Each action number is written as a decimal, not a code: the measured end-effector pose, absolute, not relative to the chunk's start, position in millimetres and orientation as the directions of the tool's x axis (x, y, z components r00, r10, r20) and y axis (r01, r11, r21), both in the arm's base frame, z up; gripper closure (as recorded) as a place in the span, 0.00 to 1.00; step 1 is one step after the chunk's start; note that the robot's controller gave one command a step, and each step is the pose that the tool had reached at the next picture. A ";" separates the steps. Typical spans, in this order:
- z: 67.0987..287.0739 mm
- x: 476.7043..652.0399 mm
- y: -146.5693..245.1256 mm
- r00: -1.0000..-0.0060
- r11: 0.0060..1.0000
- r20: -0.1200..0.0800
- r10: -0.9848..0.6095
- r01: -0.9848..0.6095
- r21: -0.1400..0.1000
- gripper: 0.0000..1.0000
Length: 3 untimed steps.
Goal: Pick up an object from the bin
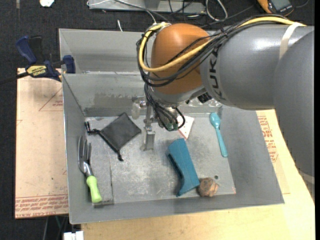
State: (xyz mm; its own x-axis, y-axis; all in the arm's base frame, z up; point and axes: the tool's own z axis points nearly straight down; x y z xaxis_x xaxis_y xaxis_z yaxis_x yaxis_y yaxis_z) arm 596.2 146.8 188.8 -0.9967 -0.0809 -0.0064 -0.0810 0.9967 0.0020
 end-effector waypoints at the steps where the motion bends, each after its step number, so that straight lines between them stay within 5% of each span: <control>1: 159.8 607.9 145.7 -0.927 0.927 -0.007 -0.375 -0.375 -0.001 0.00; 2: 146.4 613.0 155.1 -0.895 0.895 -0.005 -0.445 -0.445 0.003 0.00; 3: 101.5 623.8 150.3 -0.819 0.819 -0.018 -0.574 -0.574 -0.005 0.00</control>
Offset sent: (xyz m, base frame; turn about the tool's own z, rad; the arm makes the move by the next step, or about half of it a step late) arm 0.0164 0.0070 -0.0417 -0.3806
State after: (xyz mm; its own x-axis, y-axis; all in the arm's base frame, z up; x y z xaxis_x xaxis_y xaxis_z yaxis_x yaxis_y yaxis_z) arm 623.8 150.3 101.5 -0.8187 -0.5739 -0.0182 -0.5739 0.8189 -0.0054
